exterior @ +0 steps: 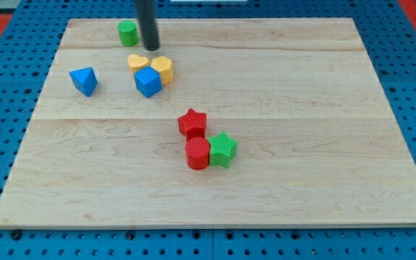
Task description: Place the yellow hexagon parallel to the green circle
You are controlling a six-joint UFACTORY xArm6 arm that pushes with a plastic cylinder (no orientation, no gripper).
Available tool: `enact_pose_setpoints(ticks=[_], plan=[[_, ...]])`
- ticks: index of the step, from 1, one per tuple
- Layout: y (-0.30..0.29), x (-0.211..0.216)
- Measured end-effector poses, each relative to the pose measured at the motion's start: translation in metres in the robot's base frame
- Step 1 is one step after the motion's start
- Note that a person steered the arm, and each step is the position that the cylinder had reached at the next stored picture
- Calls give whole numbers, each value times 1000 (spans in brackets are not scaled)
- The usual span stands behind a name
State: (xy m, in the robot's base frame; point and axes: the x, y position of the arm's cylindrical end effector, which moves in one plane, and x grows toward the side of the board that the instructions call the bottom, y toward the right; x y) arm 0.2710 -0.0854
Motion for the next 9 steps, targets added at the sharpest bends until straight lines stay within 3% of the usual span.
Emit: enact_pose_setpoints(ticks=[3,4,5,6,8,9], plan=[[-9,11],[-30,54],[-37,64],[-99,62],[56,72],[73,93]])
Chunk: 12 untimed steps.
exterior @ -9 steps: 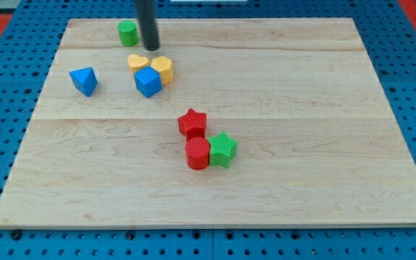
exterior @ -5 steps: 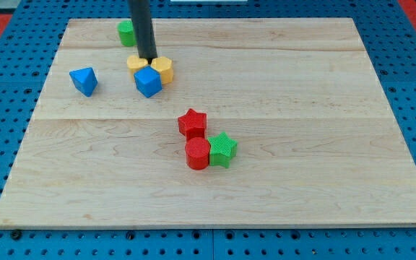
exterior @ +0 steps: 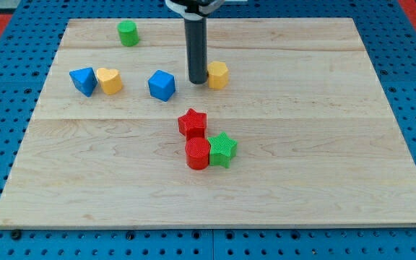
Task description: Place the yellow hexagon parallel to the green circle
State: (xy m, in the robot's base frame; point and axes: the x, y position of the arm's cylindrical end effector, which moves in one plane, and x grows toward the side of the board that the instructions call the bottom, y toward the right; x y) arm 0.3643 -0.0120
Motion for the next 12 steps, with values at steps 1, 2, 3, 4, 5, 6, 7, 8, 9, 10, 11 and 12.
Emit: enact_pose_setpoints(ticks=[1,2,3,4,5,6,7,8,9,10,11,12], plan=[[21,9],[68,-25],[119,-43],[168,-28],[115,-60],[62,-94],[88,-63],[112,-39],[119,-81],[46,-105],[11,-86],[-49,-130]])
